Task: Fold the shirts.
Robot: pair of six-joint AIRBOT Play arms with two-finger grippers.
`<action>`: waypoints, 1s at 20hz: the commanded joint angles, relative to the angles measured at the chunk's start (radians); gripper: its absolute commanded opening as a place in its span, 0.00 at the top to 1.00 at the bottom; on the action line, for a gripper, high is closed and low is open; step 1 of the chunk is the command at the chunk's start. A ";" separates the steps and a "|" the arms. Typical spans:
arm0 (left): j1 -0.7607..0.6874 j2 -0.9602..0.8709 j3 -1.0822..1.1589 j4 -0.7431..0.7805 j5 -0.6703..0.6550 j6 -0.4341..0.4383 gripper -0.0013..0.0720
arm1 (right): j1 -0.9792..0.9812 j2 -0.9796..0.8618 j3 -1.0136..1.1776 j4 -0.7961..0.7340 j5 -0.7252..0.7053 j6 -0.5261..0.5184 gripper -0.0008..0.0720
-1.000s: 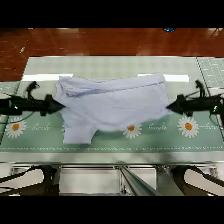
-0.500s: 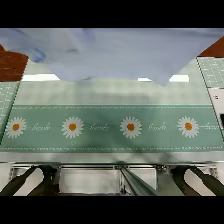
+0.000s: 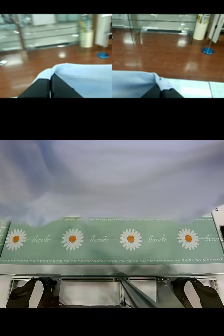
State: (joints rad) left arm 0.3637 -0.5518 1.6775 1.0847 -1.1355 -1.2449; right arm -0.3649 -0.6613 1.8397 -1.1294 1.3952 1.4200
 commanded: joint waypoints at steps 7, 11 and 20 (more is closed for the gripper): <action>-0.165 -0.018 -0.350 0.265 -0.064 -0.202 0.96 | 0.000 0.052 -0.377 0.017 0.120 0.026 0.96; -0.165 -0.225 -0.579 0.086 0.087 -0.169 0.96 | 0.000 -0.071 -0.631 0.112 -0.023 -0.062 0.96; -0.266 -1.022 -0.279 -0.095 0.257 -0.140 0.96 | 0.001 -0.785 -0.583 0.395 -0.372 -0.170 0.96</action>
State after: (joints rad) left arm 0.1326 -1.3350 1.2583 1.0313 -0.8967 -1.3716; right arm -0.3637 -1.2282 1.2087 -0.8375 1.1263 1.2743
